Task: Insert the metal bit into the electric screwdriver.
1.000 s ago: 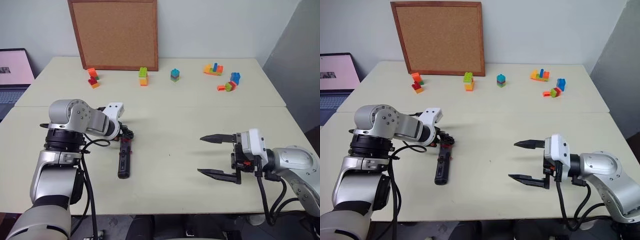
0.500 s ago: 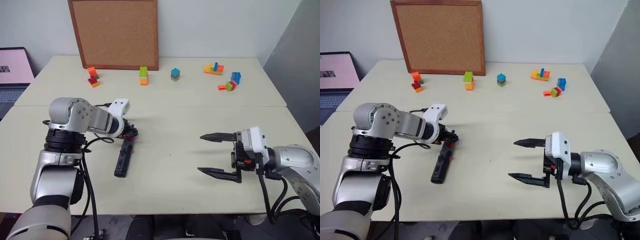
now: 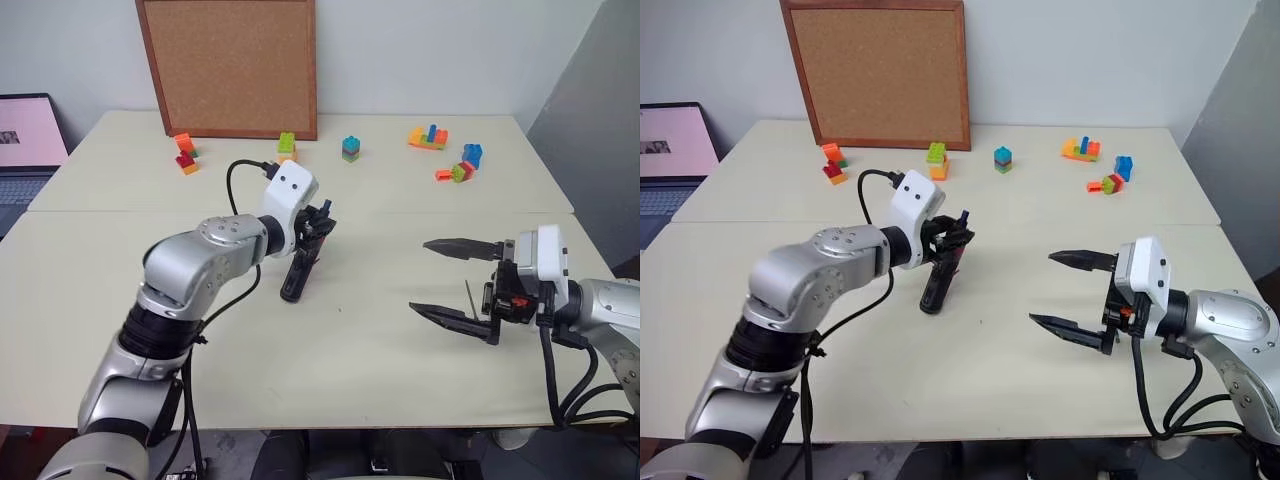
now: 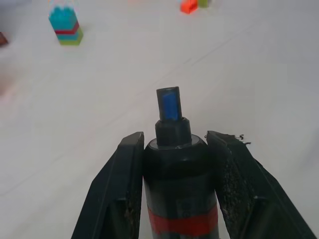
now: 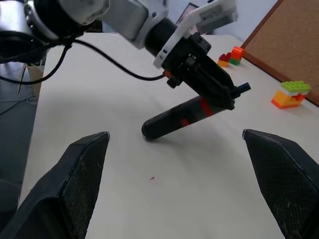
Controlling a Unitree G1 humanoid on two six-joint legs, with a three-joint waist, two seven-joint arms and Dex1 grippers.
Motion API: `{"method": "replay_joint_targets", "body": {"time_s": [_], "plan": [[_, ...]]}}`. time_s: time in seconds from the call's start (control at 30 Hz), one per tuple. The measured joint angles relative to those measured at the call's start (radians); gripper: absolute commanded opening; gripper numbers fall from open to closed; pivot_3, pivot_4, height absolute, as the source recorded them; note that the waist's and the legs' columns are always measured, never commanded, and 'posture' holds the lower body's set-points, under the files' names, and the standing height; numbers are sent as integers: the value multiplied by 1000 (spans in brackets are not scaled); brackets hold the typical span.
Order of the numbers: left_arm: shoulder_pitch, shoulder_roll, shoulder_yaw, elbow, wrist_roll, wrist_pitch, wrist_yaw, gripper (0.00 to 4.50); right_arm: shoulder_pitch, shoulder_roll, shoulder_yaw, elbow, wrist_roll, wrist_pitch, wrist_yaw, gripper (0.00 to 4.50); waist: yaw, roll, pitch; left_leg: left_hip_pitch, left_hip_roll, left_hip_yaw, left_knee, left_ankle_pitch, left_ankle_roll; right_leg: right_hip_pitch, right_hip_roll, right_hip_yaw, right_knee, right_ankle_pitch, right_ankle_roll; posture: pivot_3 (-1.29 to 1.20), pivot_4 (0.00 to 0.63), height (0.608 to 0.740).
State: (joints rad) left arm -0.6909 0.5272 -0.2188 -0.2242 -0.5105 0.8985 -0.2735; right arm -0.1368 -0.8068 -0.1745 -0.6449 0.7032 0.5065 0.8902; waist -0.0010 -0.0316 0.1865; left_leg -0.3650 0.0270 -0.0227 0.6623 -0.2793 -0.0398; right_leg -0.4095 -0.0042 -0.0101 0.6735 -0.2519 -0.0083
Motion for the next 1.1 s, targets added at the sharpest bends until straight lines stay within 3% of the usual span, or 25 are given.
{"method": "replay_joint_targets", "body": {"time_s": [0.33,0.73,1.1], "plan": [[113,-162,64,-49,139,-288,34,1617,-46,4,3,-25,23,36,-70,4500,-1,0,0,-1,0,0,0,0,0,0,2,0,-3,0,0,0,150,740],[412,-133,99,-199,199,-486,-69,1605,-74,-3,16,-25,25,52,-80,4500,-1,0,-1,2,0,0,-1,0,1,4,3,-1,-3,0,0,0,150,740],[439,-136,111,-223,222,-494,-109,1603,-70,-31,21,-25,32,72,-44,4500,-1,1,-1,1,0,0,-1,-1,1,4,4,-2,-4,0,0,0,150,740]]}}
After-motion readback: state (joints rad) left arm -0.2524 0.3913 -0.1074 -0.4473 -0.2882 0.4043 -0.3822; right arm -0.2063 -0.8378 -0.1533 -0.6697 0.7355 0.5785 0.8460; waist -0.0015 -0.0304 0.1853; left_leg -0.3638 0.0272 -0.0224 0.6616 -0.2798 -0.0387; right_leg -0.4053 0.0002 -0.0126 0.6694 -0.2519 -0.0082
